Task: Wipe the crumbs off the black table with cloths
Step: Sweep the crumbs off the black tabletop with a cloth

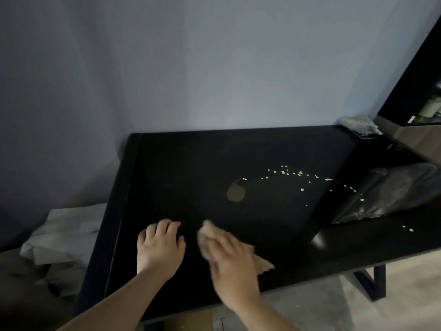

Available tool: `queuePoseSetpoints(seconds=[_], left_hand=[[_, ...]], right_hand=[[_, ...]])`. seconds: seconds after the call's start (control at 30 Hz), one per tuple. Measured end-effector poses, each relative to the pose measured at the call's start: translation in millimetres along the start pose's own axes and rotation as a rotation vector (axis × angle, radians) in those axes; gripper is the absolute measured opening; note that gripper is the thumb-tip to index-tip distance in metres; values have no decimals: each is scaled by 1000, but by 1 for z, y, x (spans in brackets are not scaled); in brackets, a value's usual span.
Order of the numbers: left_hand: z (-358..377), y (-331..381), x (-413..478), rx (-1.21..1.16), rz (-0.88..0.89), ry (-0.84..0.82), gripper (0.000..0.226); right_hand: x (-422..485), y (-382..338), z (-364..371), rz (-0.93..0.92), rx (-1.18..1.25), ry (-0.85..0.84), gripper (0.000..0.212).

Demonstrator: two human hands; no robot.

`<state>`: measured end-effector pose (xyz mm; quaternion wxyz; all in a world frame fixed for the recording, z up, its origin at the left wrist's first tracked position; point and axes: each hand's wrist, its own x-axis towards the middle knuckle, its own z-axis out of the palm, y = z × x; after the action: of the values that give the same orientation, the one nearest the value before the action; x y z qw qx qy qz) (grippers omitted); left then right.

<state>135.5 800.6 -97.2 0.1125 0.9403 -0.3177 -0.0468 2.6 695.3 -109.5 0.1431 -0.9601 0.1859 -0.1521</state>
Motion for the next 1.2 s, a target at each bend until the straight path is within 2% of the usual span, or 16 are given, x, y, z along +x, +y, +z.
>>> queuePoseSetpoints(seconds=[0.03, 0.1, 0.2, 0.23, 0.3, 0.4, 0.47, 0.5, 0.57, 0.63, 0.7, 0.83, 0.9, 1.03, 1.07, 1.2], left_hand=[[2, -1, 3, -11, -7, -7, 50], [6, -4, 7, -8, -1, -60, 54], [7, -5, 9, 25, 9, -116, 56], [7, -5, 10, 35, 8, -116, 56], [8, -5, 11, 46, 12, -116, 56], [9, -5, 12, 78, 14, -121, 55], [8, -5, 11, 70, 18, -120, 54], [7, -5, 11, 58, 18, -122, 54], [7, -5, 12, 43, 20, -124, 54], [7, -6, 12, 38, 20, -119, 54], [6, -6, 11, 29, 8, -112, 54], [4, -2, 9, 24, -18, -96, 54], [3, -2, 9, 15, -11, -83, 54], [-1, -8, 14, -43, 18, -55, 50], [-2, -8, 17, -62, 18, -51, 49], [-1, -6, 26, -32, -54, -34, 52]], right_hand=[[3, 0, -6, -48, 26, -83, 47], [12, 26, -6, 9, -28, -46, 48], [22, 63, -7, 434, -76, 67, 50], [25, 59, -7, 492, -82, 97, 51], [23, 30, 4, 355, -26, 122, 50], [18, -9, 12, -77, 29, -39, 44], [30, 9, 7, -97, -49, -74, 43], [37, 26, 7, -33, -120, -22, 44], [41, 62, -2, 293, -162, 132, 43], [38, 71, -6, 490, -197, 153, 39], [32, 44, -4, 411, -217, 150, 43], [19, -6, 11, -107, -180, 9, 35], [35, 13, 5, -101, -167, -16, 28], [53, 35, -1, 322, -190, 137, 38], [54, 26, 4, 314, -194, 151, 43], [47, -18, 25, -138, -123, 21, 34]])
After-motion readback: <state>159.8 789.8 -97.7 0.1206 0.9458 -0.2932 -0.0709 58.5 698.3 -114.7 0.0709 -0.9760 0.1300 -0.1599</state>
